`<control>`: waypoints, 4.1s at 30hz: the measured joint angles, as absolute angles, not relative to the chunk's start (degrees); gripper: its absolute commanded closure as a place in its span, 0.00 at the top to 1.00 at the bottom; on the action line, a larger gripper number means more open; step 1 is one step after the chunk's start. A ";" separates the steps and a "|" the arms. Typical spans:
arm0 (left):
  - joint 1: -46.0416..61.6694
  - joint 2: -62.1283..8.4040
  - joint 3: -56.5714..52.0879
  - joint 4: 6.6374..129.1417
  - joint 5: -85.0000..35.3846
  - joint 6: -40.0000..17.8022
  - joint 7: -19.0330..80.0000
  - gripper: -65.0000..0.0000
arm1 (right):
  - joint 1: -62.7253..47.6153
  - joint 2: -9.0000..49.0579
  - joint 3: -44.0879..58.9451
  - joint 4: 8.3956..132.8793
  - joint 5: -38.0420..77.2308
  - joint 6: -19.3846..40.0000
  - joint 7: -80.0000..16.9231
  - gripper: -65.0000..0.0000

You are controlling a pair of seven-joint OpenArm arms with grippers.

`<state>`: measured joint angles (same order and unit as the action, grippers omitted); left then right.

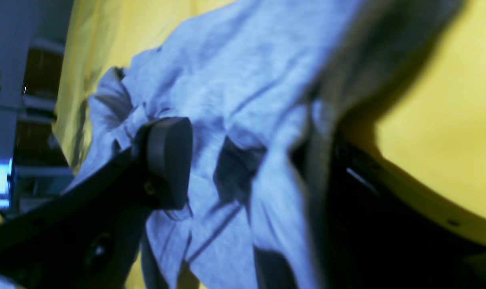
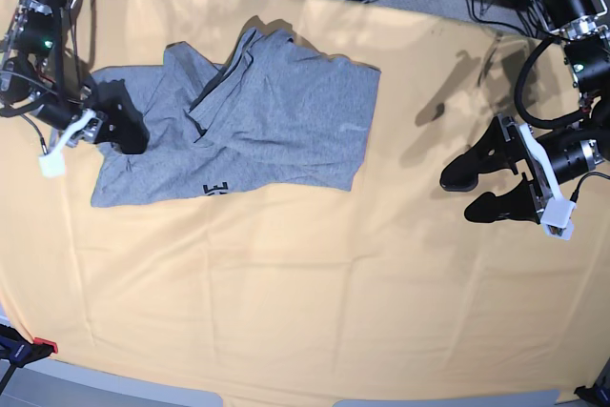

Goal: Layout the t-shirt on the table in an organized manner, then fold the t-shirt properly
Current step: 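Withdraw the left gripper and drag the collar end with the right gripper, then lift the grey shirt bundle with the right gripper and flip it over, then grasp the shirt edges with both grippers and spread the bundle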

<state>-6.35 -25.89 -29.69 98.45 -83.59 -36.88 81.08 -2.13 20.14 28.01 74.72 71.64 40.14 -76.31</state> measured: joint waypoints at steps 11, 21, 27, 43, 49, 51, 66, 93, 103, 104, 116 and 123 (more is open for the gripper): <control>-6.35 -25.89 -29.69 98.45 -83.59 -36.88 81.08 0.76 | -2.37 19.99 26.50 74.61 68.20 40.07 -71.57 0.00; -6.35 -25.91 -29.69 98.45 -83.59 -36.88 81.06 0.76 | -2.94 19.66 34.48 93.86 58.24 39.72 -79.15 0.00; -6.35 -25.89 -29.69 98.45 -83.18 -36.91 81.06 0.76 | -9.21 19.92 38.74 113.69 56.49 39.70 -79.75 0.00; -6.33 -25.87 -29.69 98.43 -82.08 -36.88 81.06 0.76 | -16.12 6.90 27.57 134.23 80.20 39.90 -81.58 0.00; -6.35 -26.83 -29.69 98.43 -81.49 -36.86 81.08 0.76 | -11.79 3.31 13.47 134.23 67.26 39.72 -77.56 0.00; -6.33 -26.96 -29.69 98.43 -81.47 -36.86 81.10 0.76 | -9.43 3.36 10.02 133.71 61.80 39.72 -74.76 0.00; -6.07 -28.56 -29.69 98.43 -81.49 -36.71 81.06 0.76 | 5.10 -1.65 -13.76 110.83 51.90 39.70 -71.09 0.72; -5.52 -29.50 -12.40 99.90 -83.59 -39.11 81.06 0.00 | 8.45 9.04 -6.70 110.02 40.38 39.81 -63.70 0.00; -5.61 -29.58 12.60 104.49 -83.61 -39.70 80.90 0.00 | 21.23 9.21 -12.12 87.35 37.10 39.90 -63.33 0.00; -5.61 -29.67 15.09 104.64 -83.61 -39.72 80.82 0.00 | 22.22 9.21 -12.64 86.02 35.88 39.90 -63.20 0.00; -5.61 -28.51 26.57 104.64 -70.41 -39.72 79.53 0.00 | 25.67 11.60 -21.15 76.69 35.09 39.90 -64.73 0.00; -5.58 -28.38 26.57 104.05 -59.40 -39.72 78.46 0.00 | 25.69 14.13 -21.12 76.71 39.99 39.86 -70.04 0.00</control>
<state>-5.58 -28.38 26.57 104.05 -59.40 -39.72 78.46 25.69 14.13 -21.12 76.71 39.99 39.86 -70.04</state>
